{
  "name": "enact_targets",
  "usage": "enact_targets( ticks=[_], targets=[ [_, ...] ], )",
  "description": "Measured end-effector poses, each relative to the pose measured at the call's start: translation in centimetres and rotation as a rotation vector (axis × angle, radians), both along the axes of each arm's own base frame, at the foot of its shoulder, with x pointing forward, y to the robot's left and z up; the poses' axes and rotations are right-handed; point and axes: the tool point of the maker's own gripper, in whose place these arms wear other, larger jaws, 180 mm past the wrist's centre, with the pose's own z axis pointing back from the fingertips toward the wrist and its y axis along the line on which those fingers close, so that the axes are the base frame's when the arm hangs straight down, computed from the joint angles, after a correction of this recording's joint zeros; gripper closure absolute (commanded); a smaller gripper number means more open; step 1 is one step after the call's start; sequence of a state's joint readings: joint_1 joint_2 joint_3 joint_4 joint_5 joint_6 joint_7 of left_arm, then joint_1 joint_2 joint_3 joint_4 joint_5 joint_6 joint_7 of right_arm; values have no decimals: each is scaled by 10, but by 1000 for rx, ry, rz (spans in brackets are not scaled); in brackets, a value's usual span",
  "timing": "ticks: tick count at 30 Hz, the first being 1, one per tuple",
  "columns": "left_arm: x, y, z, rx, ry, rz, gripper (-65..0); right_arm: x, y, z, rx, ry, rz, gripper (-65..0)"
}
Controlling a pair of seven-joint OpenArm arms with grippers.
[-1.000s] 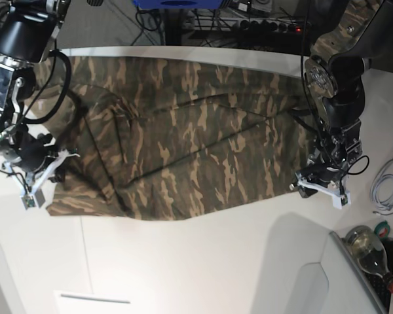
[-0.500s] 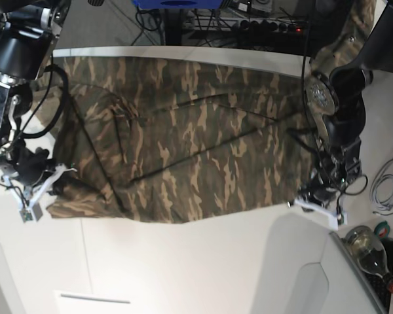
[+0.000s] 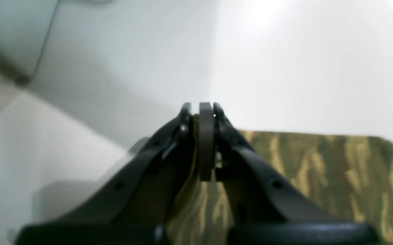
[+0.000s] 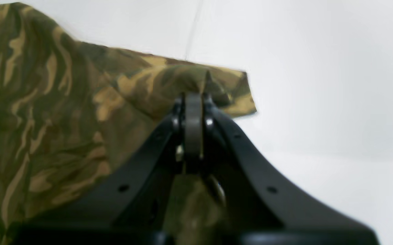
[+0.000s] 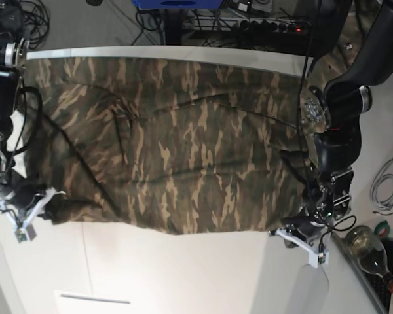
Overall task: Layout the t-shirt on the table in an organized manner, then fold the t-shirt properly
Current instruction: 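Drag the shirt edges with both grippers, stretching the shirt lengthwise, then fold the shirt in half with both grippers, bringing the hem toward the collar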
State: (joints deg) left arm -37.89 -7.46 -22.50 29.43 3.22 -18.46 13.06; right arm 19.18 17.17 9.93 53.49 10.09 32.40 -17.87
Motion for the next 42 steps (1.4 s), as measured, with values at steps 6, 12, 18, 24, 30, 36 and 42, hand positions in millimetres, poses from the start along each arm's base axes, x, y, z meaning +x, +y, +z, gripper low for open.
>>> enact_targets(
  ticks=[6, 12, 18, 24, 30, 36, 42],
  targets=[
    [12, 9, 34, 45, -98, 11, 0, 4, -17, 7, -11, -53, -15, 0],
    [16, -9, 38, 25, -117, -9, 0, 5, -12, 7, -2, -58, -12, 0],
    [21, -9, 49, -61, -157, 26, 0, 14, -18, 24, 7, -148, -21, 0],
    [24, -8, 55, -89, -178, 41, 0, 13, -27, 27, -11, -152, -26, 0],
    [25, -12, 56, -101, -184, 41, 0, 19, -40, 59, -8, -250, -72, 0],
    [15, -30, 41, -37, -208, -38, 0, 14, -44, 56, -11, -242, -81, 0],
    [-8, -33, 9, -28, -145, -49, 0, -6, -52, 9, 26, -117, -124, 0]
  ],
)
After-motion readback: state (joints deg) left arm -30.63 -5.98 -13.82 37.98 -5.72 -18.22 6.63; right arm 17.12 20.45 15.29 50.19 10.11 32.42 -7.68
